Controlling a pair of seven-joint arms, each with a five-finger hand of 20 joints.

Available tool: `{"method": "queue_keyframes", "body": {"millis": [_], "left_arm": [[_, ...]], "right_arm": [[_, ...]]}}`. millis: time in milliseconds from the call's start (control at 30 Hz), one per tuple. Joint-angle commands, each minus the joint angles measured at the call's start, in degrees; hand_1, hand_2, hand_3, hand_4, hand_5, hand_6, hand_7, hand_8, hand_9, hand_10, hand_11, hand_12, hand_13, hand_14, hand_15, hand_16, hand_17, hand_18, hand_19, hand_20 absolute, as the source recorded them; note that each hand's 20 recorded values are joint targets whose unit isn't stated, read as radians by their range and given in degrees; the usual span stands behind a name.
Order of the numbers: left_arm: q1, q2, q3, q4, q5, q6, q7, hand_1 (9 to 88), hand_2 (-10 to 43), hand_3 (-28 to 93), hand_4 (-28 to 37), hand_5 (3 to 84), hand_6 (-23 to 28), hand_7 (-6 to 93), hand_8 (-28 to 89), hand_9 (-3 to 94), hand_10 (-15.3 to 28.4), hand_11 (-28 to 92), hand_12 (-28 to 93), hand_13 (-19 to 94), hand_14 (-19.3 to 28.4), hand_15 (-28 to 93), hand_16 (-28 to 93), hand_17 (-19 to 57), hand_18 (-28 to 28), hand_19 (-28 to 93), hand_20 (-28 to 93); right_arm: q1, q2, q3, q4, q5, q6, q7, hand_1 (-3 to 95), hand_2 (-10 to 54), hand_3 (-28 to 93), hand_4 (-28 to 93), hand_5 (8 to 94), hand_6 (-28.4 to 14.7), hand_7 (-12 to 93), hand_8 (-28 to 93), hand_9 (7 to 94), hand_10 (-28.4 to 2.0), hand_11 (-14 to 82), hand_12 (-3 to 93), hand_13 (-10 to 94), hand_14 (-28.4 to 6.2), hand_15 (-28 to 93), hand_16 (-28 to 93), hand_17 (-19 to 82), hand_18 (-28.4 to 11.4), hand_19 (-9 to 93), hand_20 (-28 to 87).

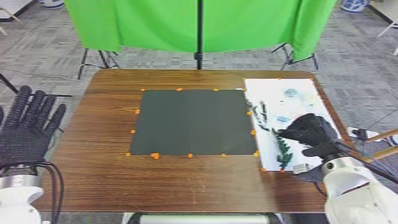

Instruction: Arrange flowers

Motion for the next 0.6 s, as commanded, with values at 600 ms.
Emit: {"method": "queue_keyframes", "body": {"millis": [600], "left_arm": [[0.64,-0.06,0.78,0.29,2.65,-1.11,-1.01,24.2,12.9,70,-28.3,41.7,7.0,6.9,-8,36.1,13.6,9,9,25,11.7,15,-3,-3.0,13.6,24,14]], "right_arm": [[7.59,-0.97,-15.01,7.65,-24.98,-11.51,12.30,33.3,-9.5,67,-22,67.1,-7.1,26,-9,69.2,-20.7,28.2,24.0,59,-18.7,56,20,25,-27.8,76,23]]}}
